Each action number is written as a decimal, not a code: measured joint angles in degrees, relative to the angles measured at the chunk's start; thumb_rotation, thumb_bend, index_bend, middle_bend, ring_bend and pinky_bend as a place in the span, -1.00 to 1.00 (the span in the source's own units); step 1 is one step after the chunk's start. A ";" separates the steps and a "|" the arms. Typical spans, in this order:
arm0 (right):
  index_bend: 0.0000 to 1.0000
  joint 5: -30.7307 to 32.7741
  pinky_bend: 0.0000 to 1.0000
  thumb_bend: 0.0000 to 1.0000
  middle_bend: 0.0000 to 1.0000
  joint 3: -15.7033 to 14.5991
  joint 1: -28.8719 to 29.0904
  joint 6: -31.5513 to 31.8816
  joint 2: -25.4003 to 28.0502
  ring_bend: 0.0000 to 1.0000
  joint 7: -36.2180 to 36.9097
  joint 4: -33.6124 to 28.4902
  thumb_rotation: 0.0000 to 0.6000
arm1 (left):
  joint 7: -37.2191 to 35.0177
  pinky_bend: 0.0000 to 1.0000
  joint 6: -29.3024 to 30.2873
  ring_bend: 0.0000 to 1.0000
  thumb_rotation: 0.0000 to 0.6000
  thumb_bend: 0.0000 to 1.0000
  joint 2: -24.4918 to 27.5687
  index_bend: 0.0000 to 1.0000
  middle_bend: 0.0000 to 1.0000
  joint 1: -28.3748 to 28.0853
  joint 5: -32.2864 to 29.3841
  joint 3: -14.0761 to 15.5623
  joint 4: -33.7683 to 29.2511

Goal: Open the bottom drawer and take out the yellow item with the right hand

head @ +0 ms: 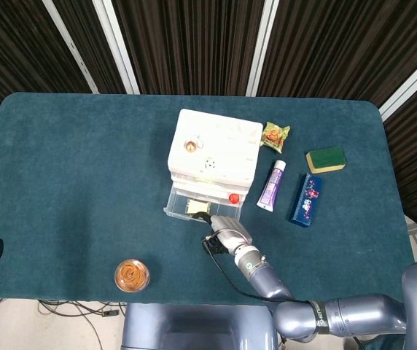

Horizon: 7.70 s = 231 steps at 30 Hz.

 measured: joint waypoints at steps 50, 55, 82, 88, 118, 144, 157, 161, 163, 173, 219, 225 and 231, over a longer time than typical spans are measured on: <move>-0.56 -0.87 1.00 -0.17 0.99 -1.18 1.62 1.99 3.80 1.00 1.18 -3.46 1.00 | 0.04 -1.00 -0.08 -1.00 1.00 -0.20 -0.04 -0.87 -1.00 -0.01 0.02 0.01 0.03; -0.49 -0.72 1.00 -0.25 1.00 -0.42 2.76 4.41 5.76 1.00 -1.84 -4.67 1.00 | 0.06 -1.00 -0.07 -1.00 1.00 -0.20 -0.05 -0.86 -1.00 -0.03 0.17 0.06 -0.07; -0.33 16.25 1.00 -0.52 1.00 2.91 19.30 14.38 -1.43 1.00 -25.46 7.69 1.00 | -0.69 -1.00 -0.66 -1.00 1.00 -0.20 0.13 -0.87 -1.00 -0.15 -0.28 -0.02 -0.11; -0.32 17.74 1.00 -0.54 1.00 3.48 19.82 12.81 -2.64 1.00 -26.77 9.89 1.00 | -0.68 -1.00 -0.82 -1.00 1.00 -0.20 0.13 -0.87 -0.99 -0.20 -0.23 0.06 -0.12; -0.23 24.66 1.00 -0.63 1.00 3.74 22.74 6.80 -4.40 1.00 -32.57 16.05 1.00 | -0.70 -1.00 -0.77 -1.00 1.00 -0.20 0.19 -0.86 -0.99 -0.20 -0.18 0.10 -0.17; -0.22 32.11 1.00 -0.88 1.00 5.92 24.70 1.38 -4.08 1.00 -35.41 20.69 1.00 | -0.66 -1.00 -0.84 -1.00 1.00 -0.20 0.27 -0.86 -0.99 -0.21 -0.10 0.21 -0.27; -0.22 35.52 1.00 -0.90 1.00 6.12 26.18 -1.21 -5.74 1.00 -36.88 25.37 1.00 | -0.68 -1.00 -0.93 -1.00 1.00 -0.20 0.31 -0.86 -0.99 -0.23 -0.16 0.23 -0.25; -0.22 36.15 1.00 -0.93 1.00 6.16 26.63 -1.86 -6.22 1.00 -37.47 26.53 1.00 | -0.68 -1.00 -0.94 -1.00 1.00 -0.20 0.34 -0.86 -1.00 -0.23 -0.18 0.23 -0.26; -0.22 36.46 1.00 -0.93 1.00 6.07 26.81 -2.10 -6.36 1.00 -37.86 26.88 1.00 | -0.68 -1.00 -0.95 -1.00 1.00 -0.20 0.34 -0.86 -0.99 -0.23 -0.18 0.23 -0.26; -0.22 37.60 1.00 -0.95 1.00 5.83 27.44 -2.74 -6.91 1.00 -39.17 28.33 1.00 | -0.69 -1.00 -1.01 -1.00 1.00 -0.20 0.37 -0.86 -1.00 -0.23 -0.23 0.26 -0.24; 0.22 28.01 1.00 0.08 1.00 6.17 22.58 -3.78 -3.84 1.00 -29.82 23.27 1.00 | -1.40 -1.00 -1.62 -1.00 1.00 -0.20 0.78 -0.82 -0.99 -0.29 -0.66 0.32 -0.54; 0.22 24.76 1.00 0.10 1.00 6.28 20.68 -3.64 -2.02 1.00 -26.10 20.56 1.00 | -1.36 -1.00 -1.63 -1.00 1.00 -0.20 0.81 -0.82 -1.00 -0.29 -0.68 0.33 -0.57; 0.22 21.49 1.00 0.10 1.00 6.31 18.69 -3.36 0.29 1.00 -22.37 17.83 1.00 | -1.27 -1.00 -1.60 -1.00 1.00 -0.20 0.80 -0.82 -1.00 -0.28 -0.70 0.34 -0.60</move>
